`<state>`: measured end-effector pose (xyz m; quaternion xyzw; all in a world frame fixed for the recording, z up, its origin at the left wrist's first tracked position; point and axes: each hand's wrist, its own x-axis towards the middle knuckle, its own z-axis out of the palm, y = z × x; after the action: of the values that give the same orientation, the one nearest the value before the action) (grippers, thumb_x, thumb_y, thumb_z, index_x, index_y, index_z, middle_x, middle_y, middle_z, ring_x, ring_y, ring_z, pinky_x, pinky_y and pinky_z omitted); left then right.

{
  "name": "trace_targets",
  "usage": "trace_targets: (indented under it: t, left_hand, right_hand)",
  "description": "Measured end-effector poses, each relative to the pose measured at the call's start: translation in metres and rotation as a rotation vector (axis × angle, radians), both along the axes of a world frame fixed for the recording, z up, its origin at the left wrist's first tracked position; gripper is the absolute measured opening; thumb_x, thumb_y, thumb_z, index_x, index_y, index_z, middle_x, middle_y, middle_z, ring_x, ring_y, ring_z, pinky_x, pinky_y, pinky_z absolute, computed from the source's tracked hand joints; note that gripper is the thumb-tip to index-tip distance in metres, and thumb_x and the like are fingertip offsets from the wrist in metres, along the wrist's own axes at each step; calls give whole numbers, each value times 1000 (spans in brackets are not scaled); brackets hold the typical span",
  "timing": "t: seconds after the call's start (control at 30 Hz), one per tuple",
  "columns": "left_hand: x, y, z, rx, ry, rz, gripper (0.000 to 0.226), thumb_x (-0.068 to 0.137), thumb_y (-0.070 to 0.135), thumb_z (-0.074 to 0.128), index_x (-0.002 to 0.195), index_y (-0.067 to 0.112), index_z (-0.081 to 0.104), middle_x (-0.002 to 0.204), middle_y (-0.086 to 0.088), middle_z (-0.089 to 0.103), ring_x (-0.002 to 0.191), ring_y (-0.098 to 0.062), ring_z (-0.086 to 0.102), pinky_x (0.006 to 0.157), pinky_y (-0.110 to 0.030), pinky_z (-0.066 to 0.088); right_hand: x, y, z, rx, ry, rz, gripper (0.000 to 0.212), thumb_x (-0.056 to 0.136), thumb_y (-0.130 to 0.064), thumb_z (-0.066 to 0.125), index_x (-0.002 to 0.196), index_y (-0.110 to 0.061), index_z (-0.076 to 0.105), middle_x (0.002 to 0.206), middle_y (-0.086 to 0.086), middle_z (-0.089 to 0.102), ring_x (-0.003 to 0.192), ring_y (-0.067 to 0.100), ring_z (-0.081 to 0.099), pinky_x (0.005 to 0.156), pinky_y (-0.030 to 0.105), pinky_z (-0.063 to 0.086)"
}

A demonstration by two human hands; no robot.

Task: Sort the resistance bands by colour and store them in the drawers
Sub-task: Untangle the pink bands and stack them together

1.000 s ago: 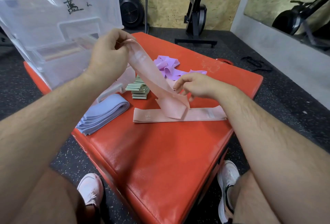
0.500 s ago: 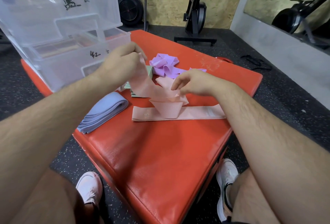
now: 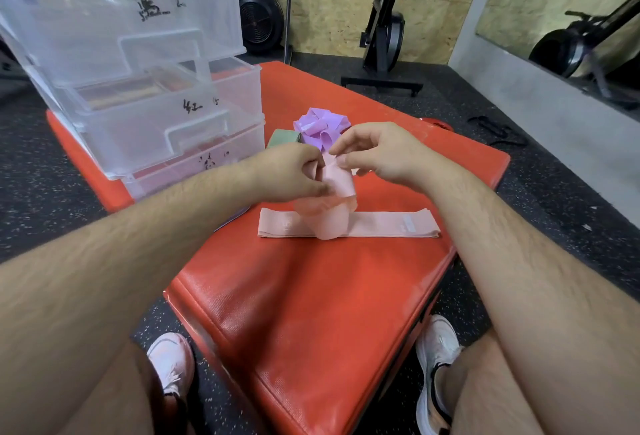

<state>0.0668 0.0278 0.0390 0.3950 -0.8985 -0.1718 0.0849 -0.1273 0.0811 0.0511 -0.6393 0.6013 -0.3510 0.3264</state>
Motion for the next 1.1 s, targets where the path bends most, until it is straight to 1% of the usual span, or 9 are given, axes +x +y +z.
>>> trace_targets:
  t: [0.07, 0.17, 0.33, 0.43, 0.6, 0.73, 0.83, 1.0, 1.1]
  left_hand:
    - [0, -1, 1, -59, 57, -17, 22, 91, 39, 62, 95, 17, 61, 83, 7, 57, 81, -16, 50, 59, -20, 35]
    - [5, -1, 9, -102, 150, -57, 9, 91, 26, 59, 84, 22, 58, 78, 3, 59, 78, -19, 50, 63, -29, 39]
    - [15, -5, 19, -135, 242, -69, 8, 91, 17, 60, 92, 19, 68, 78, 4, 63, 76, -20, 55, 68, -27, 44]
    - [20, -8, 21, -150, 264, -63, 7, 92, 15, 63, 94, 17, 69, 71, 9, 58, 70, -16, 50, 58, -11, 34]
    - [27, -10, 22, -110, 299, -36, 8, 93, 15, 63, 96, 18, 70, 83, 5, 66, 78, -15, 56, 60, -8, 37]
    - [31, -17, 25, -135, 278, -3, 5, 95, 19, 62, 95, 17, 66, 74, 12, 57, 68, -9, 50, 56, -7, 35]
    - [36, -25, 25, -141, 219, 46, 9, 96, 27, 62, 90, 21, 61, 72, 12, 53, 66, -5, 49, 54, -12, 33]
    - [43, -37, 22, -220, 154, 179, 9, 95, 26, 59, 98, 19, 65, 92, 3, 61, 90, -21, 54, 75, -31, 41]
    - [37, -37, 21, -243, 168, 214, 16, 96, 29, 57, 100, 15, 63, 93, 1, 58, 88, -21, 51, 75, -33, 42]
  right_hand:
    - [0, 0, 1, -9, -24, -17, 19, 94, -1, 61, 105, -11, 71, 85, 1, 71, 72, 5, 64, 61, 20, 51]
    - [-5, -3, -1, 4, -44, -55, 30, 102, -2, 45, 115, -18, 66, 105, 2, 75, 79, 13, 71, 59, 25, 46]
    - [-6, -2, -19, 169, 158, 57, 44, 98, 3, 39, 118, -24, 69, 105, -15, 72, 72, 6, 65, 59, 18, 42]
    - [1, -7, -31, 229, 277, 107, 41, 93, 2, 49, 116, -25, 70, 89, -13, 71, 74, 1, 63, 66, 13, 46]
    - [9, -15, -43, 220, 279, 91, 22, 86, -23, 73, 107, -31, 71, 103, -12, 71, 91, 8, 66, 86, 27, 56]
    - [5, -20, -46, 200, 198, 84, 12, 94, -12, 61, 96, -23, 68, 95, -1, 71, 78, 7, 63, 79, 28, 54]
    - [-9, -24, -40, 118, 235, -47, 14, 98, -21, 57, 87, -28, 63, 86, 1, 66, 75, 13, 55, 73, 30, 45]
    - [-25, -20, -17, -21, 226, -219, 23, 103, -35, 54, 89, -19, 63, 72, 0, 66, 61, 12, 61, 58, 24, 45]
    - [-27, -15, -9, -103, 300, -266, 32, 103, -41, 49, 87, -14, 57, 79, 6, 64, 69, 20, 63, 62, 34, 45]
